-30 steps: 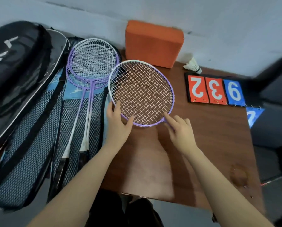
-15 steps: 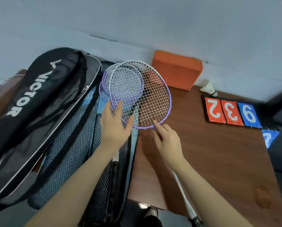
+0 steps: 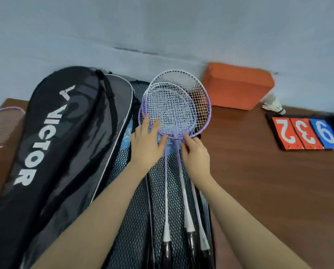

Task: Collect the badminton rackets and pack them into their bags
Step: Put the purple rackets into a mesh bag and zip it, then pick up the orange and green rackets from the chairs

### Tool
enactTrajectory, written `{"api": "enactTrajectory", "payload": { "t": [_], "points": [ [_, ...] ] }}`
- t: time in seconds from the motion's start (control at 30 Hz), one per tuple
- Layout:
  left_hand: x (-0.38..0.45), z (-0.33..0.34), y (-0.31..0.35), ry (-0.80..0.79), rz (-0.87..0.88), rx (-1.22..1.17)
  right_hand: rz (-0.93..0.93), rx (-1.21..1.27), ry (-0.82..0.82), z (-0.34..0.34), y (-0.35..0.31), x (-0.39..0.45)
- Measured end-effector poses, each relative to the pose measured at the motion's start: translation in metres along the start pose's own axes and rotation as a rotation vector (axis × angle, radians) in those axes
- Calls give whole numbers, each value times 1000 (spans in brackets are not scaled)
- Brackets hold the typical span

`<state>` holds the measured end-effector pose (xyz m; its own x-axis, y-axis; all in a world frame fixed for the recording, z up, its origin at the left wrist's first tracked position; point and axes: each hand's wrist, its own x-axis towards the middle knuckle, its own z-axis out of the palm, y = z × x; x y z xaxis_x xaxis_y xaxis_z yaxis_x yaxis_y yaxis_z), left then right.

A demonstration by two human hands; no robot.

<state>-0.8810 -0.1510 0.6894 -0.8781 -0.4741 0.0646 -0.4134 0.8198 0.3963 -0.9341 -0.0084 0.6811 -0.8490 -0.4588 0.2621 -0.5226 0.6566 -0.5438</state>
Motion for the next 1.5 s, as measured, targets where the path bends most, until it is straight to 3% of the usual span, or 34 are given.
{"api": "enactTrajectory", "payload": {
  "t": [0.33,0.5,0.7,0.93,1.1,1.3,1.5],
  "points": [
    [7,25,-30,-147,88,50,19,-154,-84,29,18,14],
    [-12,6,-14,-81,147,2,-32,-188,-75,-10,22,-11],
    [-78,-15,39,-98,243,-68,41,-98,-41,-79,42,-82],
    [-188,2,124,-146,331,-69,195,19,-30,-169,101,-203],
    [-283,41,194,-197,243,-25,329,33,-48,-234,178,-304],
    [-377,90,271,-391,156,-20,591,42,-145,-294,265,-413],
    [-413,159,311,-693,53,44,880,116,-194,-317,338,-480]
  ]
}}
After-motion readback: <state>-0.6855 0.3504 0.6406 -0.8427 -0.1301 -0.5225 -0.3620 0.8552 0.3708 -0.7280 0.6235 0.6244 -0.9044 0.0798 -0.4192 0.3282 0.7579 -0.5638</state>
